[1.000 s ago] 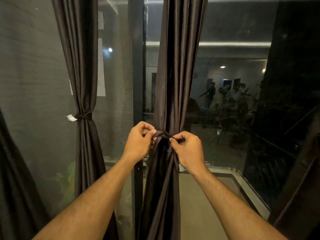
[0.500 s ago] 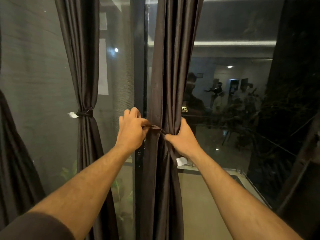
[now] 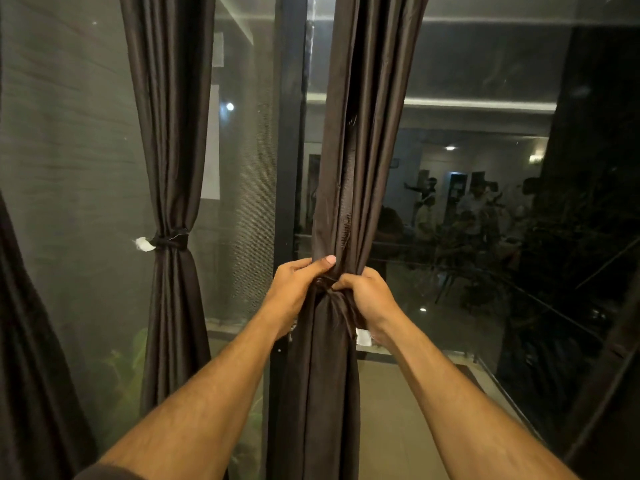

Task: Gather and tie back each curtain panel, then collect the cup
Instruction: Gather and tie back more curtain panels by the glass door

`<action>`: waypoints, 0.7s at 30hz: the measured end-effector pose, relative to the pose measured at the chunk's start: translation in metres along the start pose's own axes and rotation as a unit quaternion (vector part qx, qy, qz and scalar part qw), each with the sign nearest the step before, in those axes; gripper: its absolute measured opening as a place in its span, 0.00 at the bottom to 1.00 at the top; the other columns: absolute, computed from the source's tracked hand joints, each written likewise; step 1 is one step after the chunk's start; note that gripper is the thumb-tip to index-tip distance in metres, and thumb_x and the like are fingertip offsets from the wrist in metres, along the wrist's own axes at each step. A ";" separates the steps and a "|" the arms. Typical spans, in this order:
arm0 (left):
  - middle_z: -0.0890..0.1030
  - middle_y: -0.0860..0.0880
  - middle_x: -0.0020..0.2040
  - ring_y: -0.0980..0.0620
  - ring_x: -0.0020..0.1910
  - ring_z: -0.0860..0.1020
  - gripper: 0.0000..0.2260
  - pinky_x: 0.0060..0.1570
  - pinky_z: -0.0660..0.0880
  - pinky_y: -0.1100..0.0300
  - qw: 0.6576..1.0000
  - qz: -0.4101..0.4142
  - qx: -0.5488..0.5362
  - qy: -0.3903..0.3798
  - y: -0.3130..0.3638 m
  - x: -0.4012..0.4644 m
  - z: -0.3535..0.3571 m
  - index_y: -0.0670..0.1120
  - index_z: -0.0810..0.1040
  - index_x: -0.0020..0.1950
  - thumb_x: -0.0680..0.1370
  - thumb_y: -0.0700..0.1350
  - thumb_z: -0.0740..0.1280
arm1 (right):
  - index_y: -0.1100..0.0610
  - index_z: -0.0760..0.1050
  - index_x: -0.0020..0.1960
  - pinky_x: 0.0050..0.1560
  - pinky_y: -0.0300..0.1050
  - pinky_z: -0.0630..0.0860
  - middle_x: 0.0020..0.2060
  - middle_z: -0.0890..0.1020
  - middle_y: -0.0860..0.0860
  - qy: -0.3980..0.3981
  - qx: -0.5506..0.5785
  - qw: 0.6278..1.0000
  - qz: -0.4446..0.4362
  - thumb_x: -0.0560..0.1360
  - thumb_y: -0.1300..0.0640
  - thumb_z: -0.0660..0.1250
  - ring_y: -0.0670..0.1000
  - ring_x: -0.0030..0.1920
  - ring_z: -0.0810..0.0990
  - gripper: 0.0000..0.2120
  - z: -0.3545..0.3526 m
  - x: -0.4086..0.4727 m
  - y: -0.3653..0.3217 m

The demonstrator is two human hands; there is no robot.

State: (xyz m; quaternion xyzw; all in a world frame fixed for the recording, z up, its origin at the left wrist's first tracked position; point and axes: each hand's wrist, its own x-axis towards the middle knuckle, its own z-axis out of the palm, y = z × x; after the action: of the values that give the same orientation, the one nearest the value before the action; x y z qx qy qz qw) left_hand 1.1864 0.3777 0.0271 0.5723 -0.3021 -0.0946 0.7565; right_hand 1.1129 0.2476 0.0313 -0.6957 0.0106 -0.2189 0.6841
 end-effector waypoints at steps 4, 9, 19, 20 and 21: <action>0.87 0.39 0.52 0.41 0.53 0.86 0.18 0.50 0.82 0.56 0.997 0.007 -0.066 -0.025 -0.004 -0.001 0.002 0.40 0.86 0.57 0.70 0.48 0.79 | 0.60 0.84 0.58 0.45 0.42 0.83 0.50 0.88 0.58 -0.036 0.045 0.998 -0.010 0.74 0.71 0.68 0.56 0.50 0.88 0.15 0.011 0.002 0.007; 0.88 0.40 0.49 0.43 0.50 0.87 0.24 0.49 0.83 0.52 0.999 -0.004 0.030 -0.040 -0.008 0.002 -0.001 0.43 0.87 0.53 0.65 0.57 0.83 | 0.57 0.86 0.55 0.44 0.41 0.83 0.48 0.89 0.57 0.004 0.021 0.999 -0.028 0.77 0.68 0.70 0.55 0.50 0.88 0.12 0.014 -0.001 0.019; 0.87 0.42 0.53 0.45 0.54 0.86 0.17 0.49 0.83 0.57 0.999 -0.019 -0.011 -0.041 -0.012 0.001 0.022 0.46 0.87 0.55 0.71 0.53 0.80 | 0.56 0.87 0.50 0.46 0.37 0.82 0.43 0.89 0.50 -0.031 -0.078 0.993 -0.082 0.76 0.68 0.70 0.48 0.46 0.88 0.11 -0.010 -0.013 -0.001; 0.87 0.41 0.53 0.43 0.54 0.86 0.16 0.51 0.84 0.53 0.999 -0.027 -0.025 -0.031 -0.011 -0.001 0.026 0.45 0.87 0.55 0.72 0.53 0.78 | 0.58 0.87 0.50 0.47 0.38 0.81 0.44 0.89 0.51 -0.055 -0.072 0.994 -0.062 0.77 0.67 0.70 0.48 0.47 0.87 0.09 -0.017 -0.015 -0.002; 0.87 0.39 0.53 0.42 0.52 0.86 0.16 0.52 0.84 0.49 0.999 -0.034 -0.036 -0.018 -0.011 -0.002 0.030 0.43 0.87 0.55 0.74 0.52 0.77 | 0.59 0.87 0.50 0.45 0.39 0.79 0.43 0.88 0.52 -0.060 -0.066 0.995 -0.048 0.77 0.66 0.69 0.48 0.45 0.86 0.08 -0.024 -0.017 -0.004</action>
State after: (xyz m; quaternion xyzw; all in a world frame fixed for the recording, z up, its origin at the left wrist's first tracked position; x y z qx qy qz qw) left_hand 1.1701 0.3514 0.0206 0.5529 -0.2926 -0.1417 0.7672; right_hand 1.0888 0.2307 0.0299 -0.7507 -0.0493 -0.2085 0.6249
